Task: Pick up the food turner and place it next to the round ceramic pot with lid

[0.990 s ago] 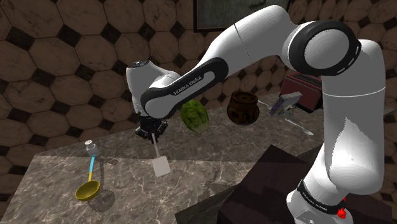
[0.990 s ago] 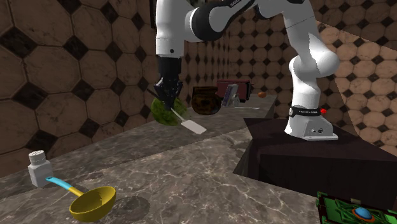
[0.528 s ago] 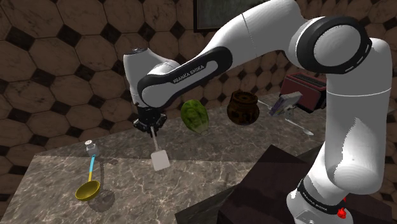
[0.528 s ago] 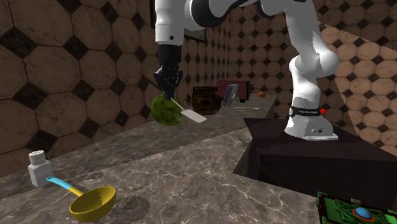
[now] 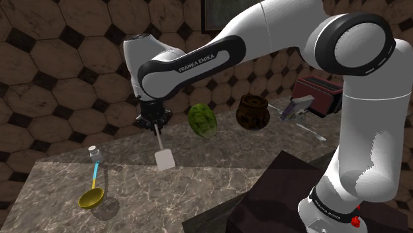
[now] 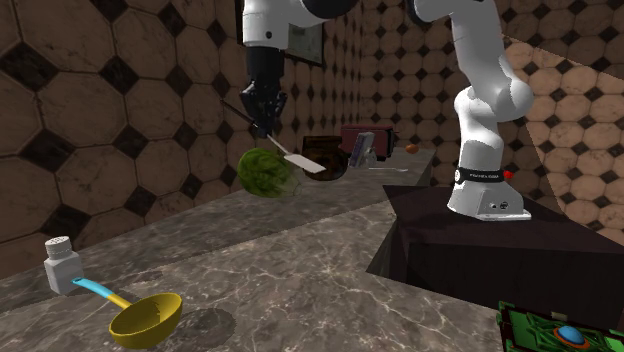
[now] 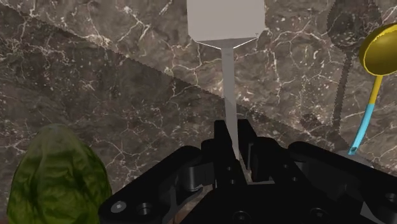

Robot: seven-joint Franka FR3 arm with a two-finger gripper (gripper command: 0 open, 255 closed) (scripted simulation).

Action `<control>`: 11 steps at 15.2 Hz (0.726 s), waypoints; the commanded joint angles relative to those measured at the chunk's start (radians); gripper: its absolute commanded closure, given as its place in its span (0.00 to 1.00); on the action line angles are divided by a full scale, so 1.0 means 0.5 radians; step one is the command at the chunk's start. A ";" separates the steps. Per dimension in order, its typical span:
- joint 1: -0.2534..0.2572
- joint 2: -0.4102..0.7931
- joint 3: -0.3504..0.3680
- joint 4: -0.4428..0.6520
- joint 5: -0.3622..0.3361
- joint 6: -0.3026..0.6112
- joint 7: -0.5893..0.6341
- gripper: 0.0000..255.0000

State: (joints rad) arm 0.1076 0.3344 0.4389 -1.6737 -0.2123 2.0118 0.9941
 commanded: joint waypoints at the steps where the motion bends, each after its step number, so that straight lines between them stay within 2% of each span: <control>1: -0.004 -0.018 0.003 0.035 0.012 -0.051 -0.013 1.00; 2: -0.004 -0.020 0.004 0.040 0.013 -0.058 -0.014 1.00; 11: -0.317 -0.505 -0.089 -0.572 0.252 0.144 -0.456 1.00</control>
State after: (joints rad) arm -0.0313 0.1063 0.4050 -1.9307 -0.1001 2.0746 0.8023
